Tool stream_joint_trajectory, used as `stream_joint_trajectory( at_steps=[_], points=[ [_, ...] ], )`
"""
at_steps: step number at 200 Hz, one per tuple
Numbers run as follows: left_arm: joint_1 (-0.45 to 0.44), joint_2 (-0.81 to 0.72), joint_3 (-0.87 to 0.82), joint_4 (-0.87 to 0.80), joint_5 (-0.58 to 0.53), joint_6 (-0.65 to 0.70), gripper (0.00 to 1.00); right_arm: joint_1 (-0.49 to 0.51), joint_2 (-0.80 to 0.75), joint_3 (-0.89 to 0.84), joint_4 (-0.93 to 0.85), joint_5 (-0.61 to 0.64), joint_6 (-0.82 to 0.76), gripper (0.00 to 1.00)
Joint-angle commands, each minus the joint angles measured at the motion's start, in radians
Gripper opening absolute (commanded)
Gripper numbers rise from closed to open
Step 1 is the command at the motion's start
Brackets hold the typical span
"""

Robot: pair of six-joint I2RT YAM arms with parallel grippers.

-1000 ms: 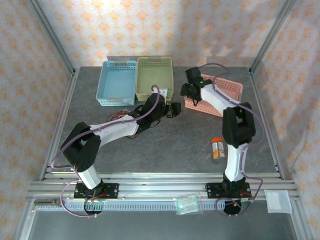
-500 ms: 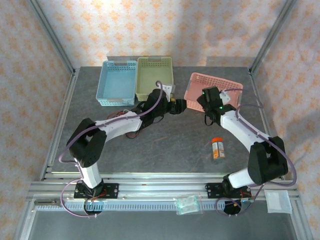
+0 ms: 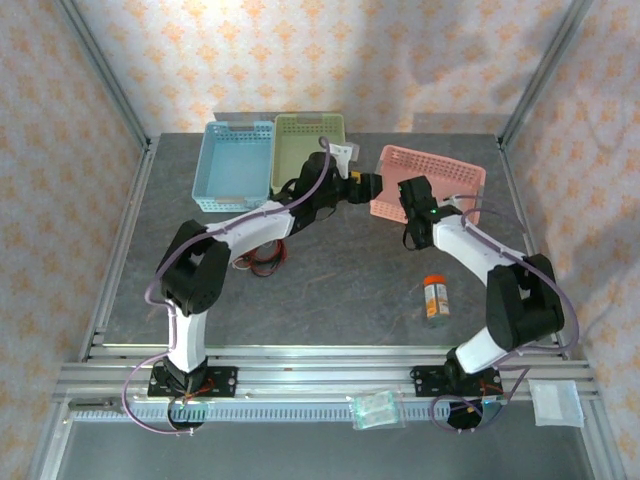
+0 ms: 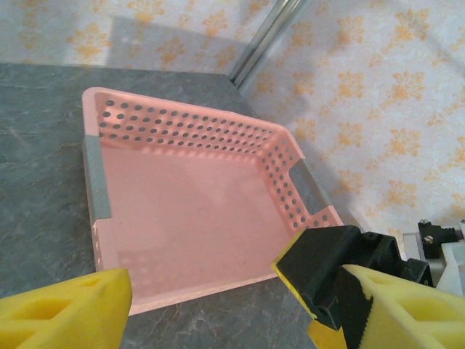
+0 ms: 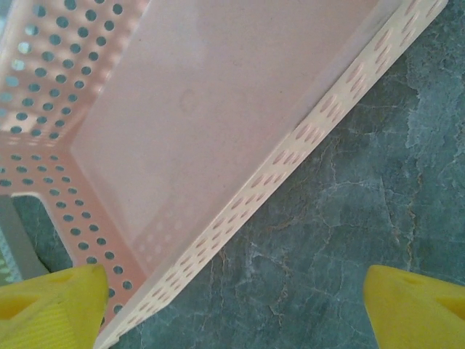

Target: Untangle the cables

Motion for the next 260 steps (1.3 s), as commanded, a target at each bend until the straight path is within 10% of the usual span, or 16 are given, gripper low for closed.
stream_joint_trajectory(
  at_steps=[1,186,260],
  points=[
    [0.030,0.056,0.082,-0.046,0.064,0.038,0.75,-0.020,0.024,0.042,-0.017,0.061,0.059,0.91],
    [0.034,0.061,0.095,-0.114,0.070,0.057,0.75,-0.139,0.107,0.029,0.015,0.080,-0.084,0.32],
    [0.034,0.029,0.072,-0.137,0.053,0.066,0.75,-0.172,0.135,0.090,0.039,0.159,-0.400,0.13]
  ],
)
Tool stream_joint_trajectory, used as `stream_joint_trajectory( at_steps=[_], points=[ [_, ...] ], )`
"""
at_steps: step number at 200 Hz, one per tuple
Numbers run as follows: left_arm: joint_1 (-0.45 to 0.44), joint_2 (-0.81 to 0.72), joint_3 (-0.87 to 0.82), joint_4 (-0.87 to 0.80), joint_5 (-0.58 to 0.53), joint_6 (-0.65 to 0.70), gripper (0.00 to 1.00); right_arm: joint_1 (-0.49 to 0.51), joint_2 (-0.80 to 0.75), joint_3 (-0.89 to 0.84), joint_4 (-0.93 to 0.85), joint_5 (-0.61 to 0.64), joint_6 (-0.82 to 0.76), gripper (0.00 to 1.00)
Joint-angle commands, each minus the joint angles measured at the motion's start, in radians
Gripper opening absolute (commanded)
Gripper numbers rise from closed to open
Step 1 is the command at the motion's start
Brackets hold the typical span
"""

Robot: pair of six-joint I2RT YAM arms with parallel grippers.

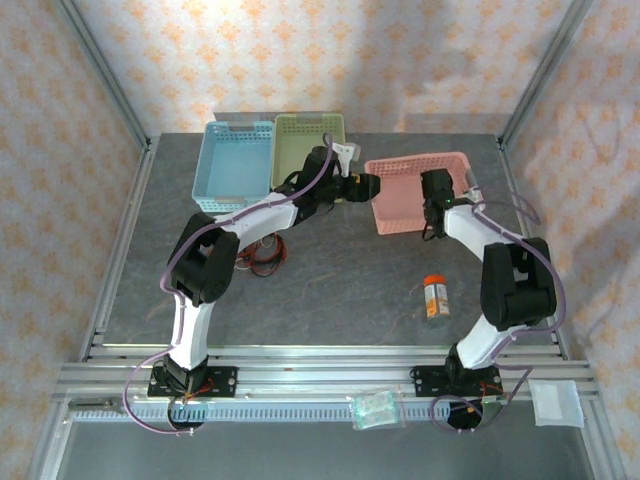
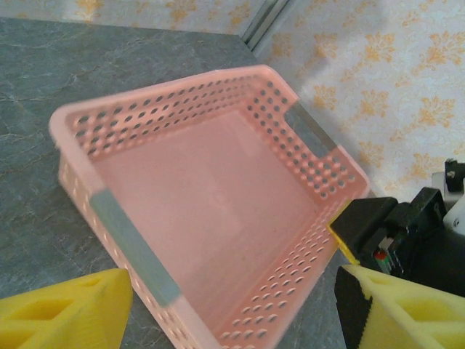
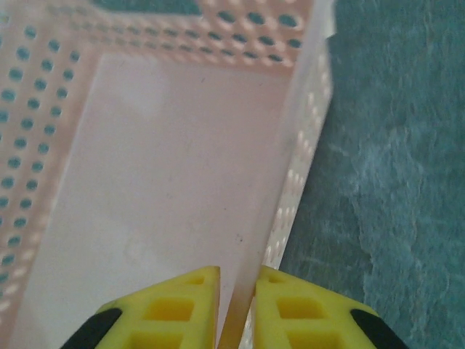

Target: Untangle the cables

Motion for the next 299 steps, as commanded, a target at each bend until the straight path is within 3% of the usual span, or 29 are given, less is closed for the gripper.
stream_joint_trajectory(
  at_steps=[1,51,73,94,102,113,140,172,215,243,299],
  points=[
    [-0.001,-0.053,-0.018,-0.024,-0.022,0.031,0.75,-0.005,0.020,0.046,-0.006,0.083,-0.189,0.12],
    [-0.002,-0.075,-0.044,-0.034,-0.018,0.026,0.75,-0.018,0.153,0.186,-0.061,0.107,-0.505,0.06],
    [-0.003,-0.075,-0.047,-0.045,-0.018,0.024,0.75,-0.024,0.196,0.231,-0.069,0.149,-0.553,0.13],
    [-0.011,-0.077,-0.035,-0.095,-0.050,0.047,0.75,-0.024,0.227,0.281,-0.078,0.188,-0.588,0.29],
    [-0.019,-0.084,-0.029,-0.127,-0.078,0.067,0.75,-0.024,0.235,0.303,-0.096,0.210,-0.582,0.39],
    [-0.028,-0.102,-0.030,-0.162,-0.119,0.087,0.75,-0.024,0.231,0.327,-0.136,0.238,-0.559,0.45],
    [-0.028,-0.196,-0.127,-0.118,-0.178,0.059,0.75,-0.022,0.160,0.297,-0.178,0.225,-0.438,0.55],
    [-0.005,-0.258,-0.225,-0.040,-0.157,-0.003,0.75,0.002,0.077,0.190,-0.223,0.141,-0.229,0.66],
    [0.012,-0.257,-0.308,0.151,-0.011,-0.131,0.75,0.098,0.040,0.086,-0.153,0.108,-0.145,0.64],
    [0.013,-0.248,-0.344,0.219,0.010,-0.173,0.75,0.132,0.075,0.097,-0.181,0.122,-0.124,0.61],
    [0.013,-0.257,-0.385,0.222,-0.006,-0.189,0.75,0.138,0.155,0.139,-0.233,0.166,-0.131,0.31]
  ],
)
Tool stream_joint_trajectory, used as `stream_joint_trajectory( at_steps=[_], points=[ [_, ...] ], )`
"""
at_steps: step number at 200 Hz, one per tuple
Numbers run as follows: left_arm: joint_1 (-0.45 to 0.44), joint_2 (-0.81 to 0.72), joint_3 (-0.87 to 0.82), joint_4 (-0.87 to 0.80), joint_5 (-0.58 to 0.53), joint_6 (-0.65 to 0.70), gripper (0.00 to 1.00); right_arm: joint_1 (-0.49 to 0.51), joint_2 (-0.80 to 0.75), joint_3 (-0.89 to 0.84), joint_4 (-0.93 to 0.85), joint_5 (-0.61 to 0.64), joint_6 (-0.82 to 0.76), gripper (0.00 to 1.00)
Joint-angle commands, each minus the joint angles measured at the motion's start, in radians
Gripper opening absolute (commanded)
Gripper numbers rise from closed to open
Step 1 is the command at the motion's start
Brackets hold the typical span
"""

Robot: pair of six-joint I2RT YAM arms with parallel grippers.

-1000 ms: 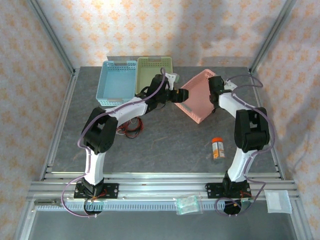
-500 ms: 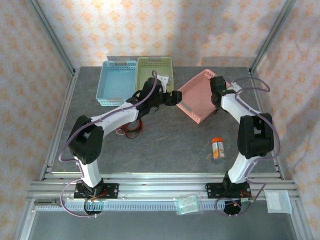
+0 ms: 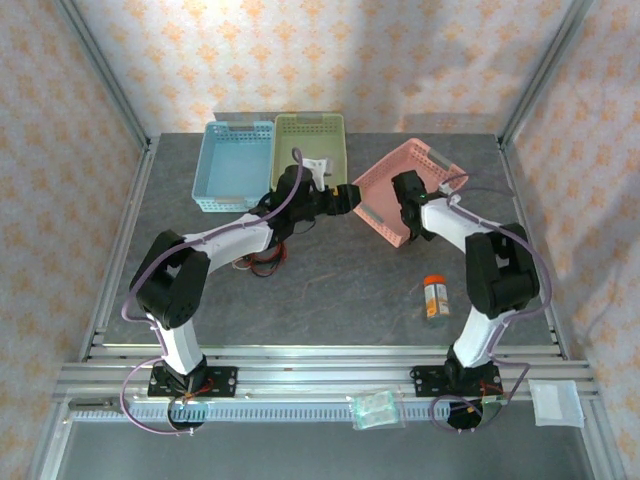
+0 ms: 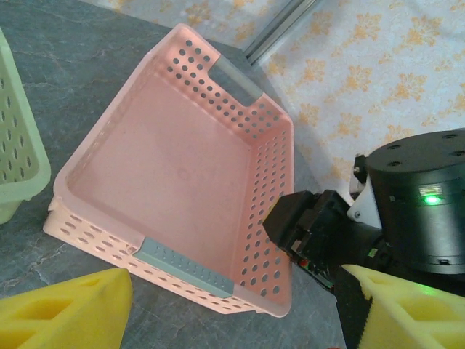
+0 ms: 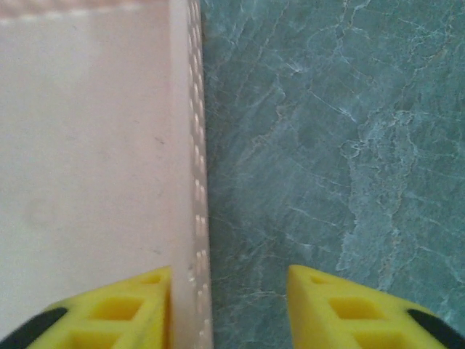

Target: Untangle the cables

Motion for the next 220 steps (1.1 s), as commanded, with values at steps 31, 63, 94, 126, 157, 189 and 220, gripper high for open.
stream_joint_trajectory(
  at_steps=[31,63,94,126,157,189,220],
  points=[
    [0.000,-0.005,0.002,0.013,-0.004,0.020,0.75,-0.013,0.025,0.051,-0.030,0.093,-0.047,0.14],
    [0.017,-0.020,0.052,-0.082,-0.005,0.068,0.75,-0.058,-0.013,0.034,0.135,0.076,-0.275,0.05],
    [0.097,-0.066,0.081,-0.174,-0.018,0.109,0.75,-0.105,0.034,0.094,0.230,-0.025,-0.544,0.00],
    [0.198,-0.113,0.078,-0.233,-0.003,0.120,0.75,-0.136,0.108,0.188,0.246,-0.133,-0.744,0.00],
    [0.250,-0.151,0.073,-0.306,-0.018,0.166,0.75,-0.182,0.187,0.292,0.239,-0.220,-0.872,0.00],
    [0.299,-0.178,0.046,-0.342,-0.024,0.183,0.75,-0.234,0.267,0.405,0.239,-0.367,-0.937,0.00],
    [0.327,-0.205,0.014,-0.352,-0.033,0.185,0.75,-0.239,0.356,0.530,0.208,-0.445,-1.020,0.00]
  ],
)
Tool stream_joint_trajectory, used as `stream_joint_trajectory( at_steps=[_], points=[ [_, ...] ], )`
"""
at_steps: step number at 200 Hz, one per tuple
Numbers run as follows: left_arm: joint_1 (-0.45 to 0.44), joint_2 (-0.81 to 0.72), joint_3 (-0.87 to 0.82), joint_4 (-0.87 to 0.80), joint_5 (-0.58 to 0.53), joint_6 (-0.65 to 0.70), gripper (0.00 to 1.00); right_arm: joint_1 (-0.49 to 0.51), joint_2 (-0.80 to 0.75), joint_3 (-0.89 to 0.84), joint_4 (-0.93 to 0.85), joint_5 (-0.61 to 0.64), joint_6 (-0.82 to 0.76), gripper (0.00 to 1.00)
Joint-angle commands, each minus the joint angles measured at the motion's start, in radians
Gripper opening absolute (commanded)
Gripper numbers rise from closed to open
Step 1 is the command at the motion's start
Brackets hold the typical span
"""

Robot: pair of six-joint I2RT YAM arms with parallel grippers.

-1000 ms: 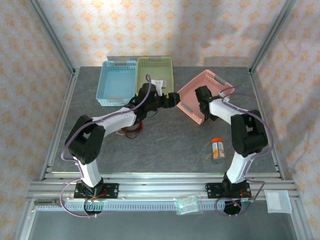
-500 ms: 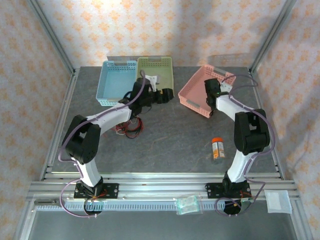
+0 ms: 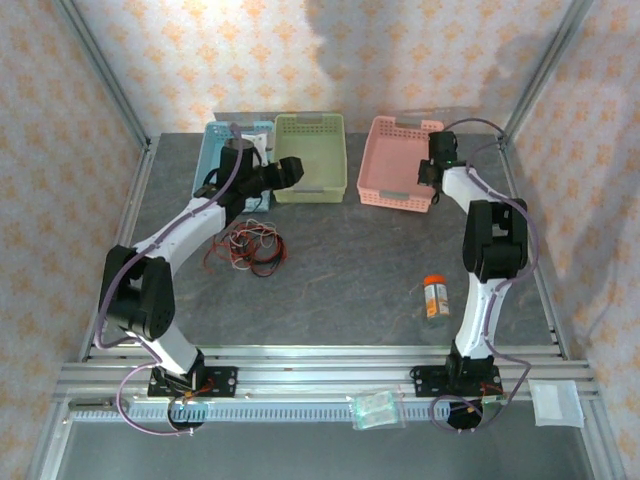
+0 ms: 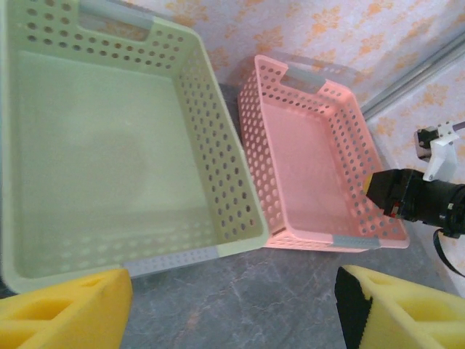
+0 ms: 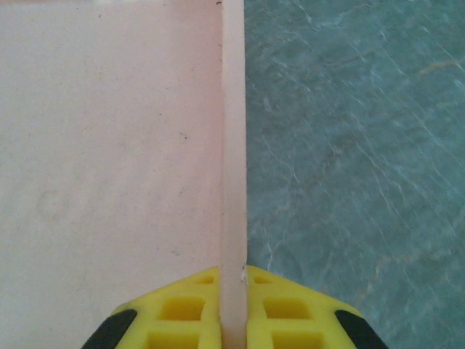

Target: Untangle the cables

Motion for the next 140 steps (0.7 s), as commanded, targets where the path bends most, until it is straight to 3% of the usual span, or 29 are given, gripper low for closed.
stream_joint_trajectory(
  at_steps=[1,39,94,116,140],
  points=[
    [0.026,-0.048,-0.028,-0.041,-0.020,0.023,0.75,0.002,0.059,0.111,-0.014,-0.080,-0.106,0.00],
    [0.034,-0.071,-0.061,-0.041,-0.040,0.017,0.75,0.002,0.171,0.291,-0.094,-0.203,-0.153,0.00],
    [0.040,-0.088,-0.069,-0.061,-0.061,0.021,0.75,0.002,0.262,0.401,-0.124,-0.260,-0.168,0.06],
    [0.041,-0.089,-0.071,-0.064,-0.060,0.019,0.75,0.002,0.284,0.434,-0.132,-0.291,-0.158,0.13],
    [0.039,-0.099,-0.083,-0.063,-0.058,0.014,0.75,0.002,0.300,0.496,-0.170,-0.306,-0.131,0.32]
  ],
)
